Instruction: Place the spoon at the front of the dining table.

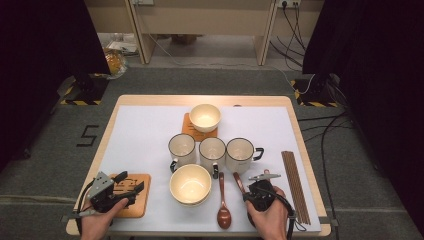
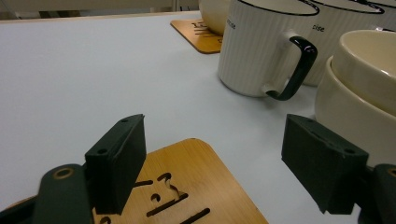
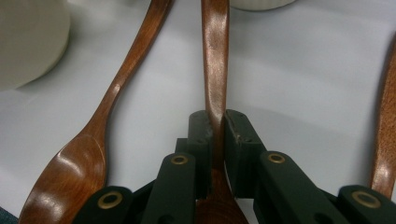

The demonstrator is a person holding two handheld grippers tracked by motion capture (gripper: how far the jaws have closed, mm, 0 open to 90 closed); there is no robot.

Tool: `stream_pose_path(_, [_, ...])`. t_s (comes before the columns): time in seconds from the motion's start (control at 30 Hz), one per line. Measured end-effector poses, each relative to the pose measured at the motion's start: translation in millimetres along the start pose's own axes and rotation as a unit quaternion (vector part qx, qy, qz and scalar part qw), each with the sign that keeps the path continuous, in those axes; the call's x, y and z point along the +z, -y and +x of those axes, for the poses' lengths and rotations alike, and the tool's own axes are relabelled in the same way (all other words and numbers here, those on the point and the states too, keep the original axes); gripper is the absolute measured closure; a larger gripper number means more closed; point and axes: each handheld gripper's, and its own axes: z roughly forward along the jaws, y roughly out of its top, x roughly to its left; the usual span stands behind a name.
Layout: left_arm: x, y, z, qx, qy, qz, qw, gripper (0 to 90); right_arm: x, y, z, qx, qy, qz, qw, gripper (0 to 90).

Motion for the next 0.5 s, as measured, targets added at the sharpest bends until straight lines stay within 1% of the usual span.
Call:
stream_pose_path(0.27, [0.0,0.1,0.1,0.000,0.000,0.000,1.0000,21.6,6.9,1.1,0.1,-0.004,0.004,0.016,0.9999,81.1])
stream_pose_path(0.5, [0.0,0.0,-0.1,0.000,0.001,0.000,1.0000,21.5,7.4,0.9,0.6,-0.014,0.006,0.019,0.9997,80.7])
